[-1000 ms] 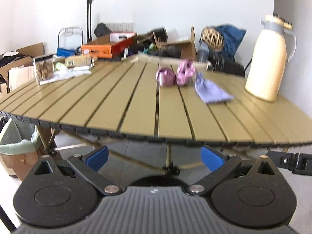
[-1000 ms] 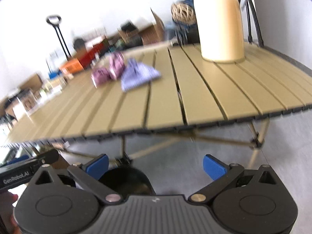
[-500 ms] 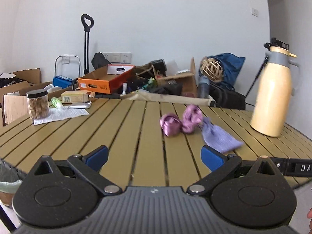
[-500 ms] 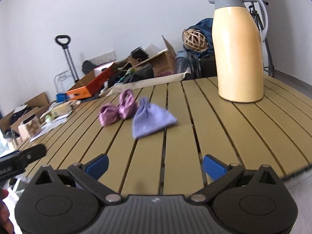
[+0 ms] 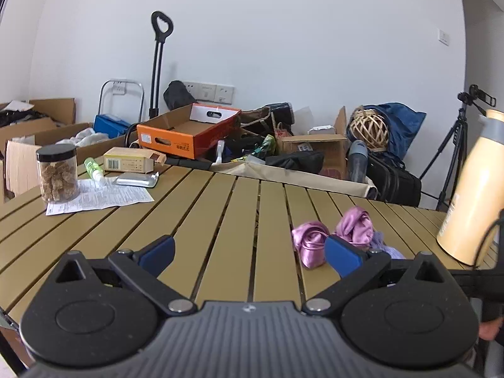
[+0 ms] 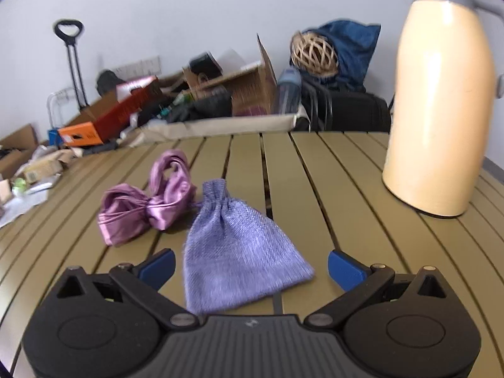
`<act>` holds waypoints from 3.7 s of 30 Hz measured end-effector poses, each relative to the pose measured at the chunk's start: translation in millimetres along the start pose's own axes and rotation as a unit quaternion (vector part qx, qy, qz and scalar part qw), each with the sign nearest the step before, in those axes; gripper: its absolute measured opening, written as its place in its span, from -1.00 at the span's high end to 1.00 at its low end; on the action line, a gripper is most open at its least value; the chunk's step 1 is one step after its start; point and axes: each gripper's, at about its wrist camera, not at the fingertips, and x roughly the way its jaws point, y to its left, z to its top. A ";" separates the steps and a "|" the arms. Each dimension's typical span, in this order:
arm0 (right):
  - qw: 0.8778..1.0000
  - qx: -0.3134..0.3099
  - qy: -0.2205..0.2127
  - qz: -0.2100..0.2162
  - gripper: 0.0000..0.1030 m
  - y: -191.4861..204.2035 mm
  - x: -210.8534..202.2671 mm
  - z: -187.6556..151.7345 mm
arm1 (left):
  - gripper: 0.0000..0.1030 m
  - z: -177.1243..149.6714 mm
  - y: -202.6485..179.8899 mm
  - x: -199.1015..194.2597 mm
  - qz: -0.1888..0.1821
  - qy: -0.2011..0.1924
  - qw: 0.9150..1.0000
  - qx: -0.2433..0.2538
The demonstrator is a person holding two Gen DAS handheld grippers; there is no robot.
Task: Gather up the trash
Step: 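Raise both open tools back toward the pink cloth and lilac pouch, then close the right gripper on the lilac drawstring pouch and lift it, then close the left gripper on the pink satin cloth and lift it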
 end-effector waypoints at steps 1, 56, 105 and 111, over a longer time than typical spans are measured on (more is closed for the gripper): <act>1.000 0.003 0.007 0.003 -1.00 1.3 7.2 3.6 | -1.00 0.3 2.4 3.9 0.000 0.005 1.000 -0.005; 0.989 0.070 -0.127 -0.001 0.96 -51.5 -79.1 -51.3 | -1.00 -20.8 -14.8 35.6 -0.041 0.073 0.996 -0.026; 0.954 0.223 -0.200 0.016 0.96 -166.9 -90.5 -55.6 | -0.85 -4.2 -144.8 203.8 0.025 0.172 0.966 0.191; 0.953 0.224 -0.202 0.020 0.96 -166.2 -93.7 -56.6 | -0.37 -6.2 -144.0 189.2 0.014 0.157 0.970 0.184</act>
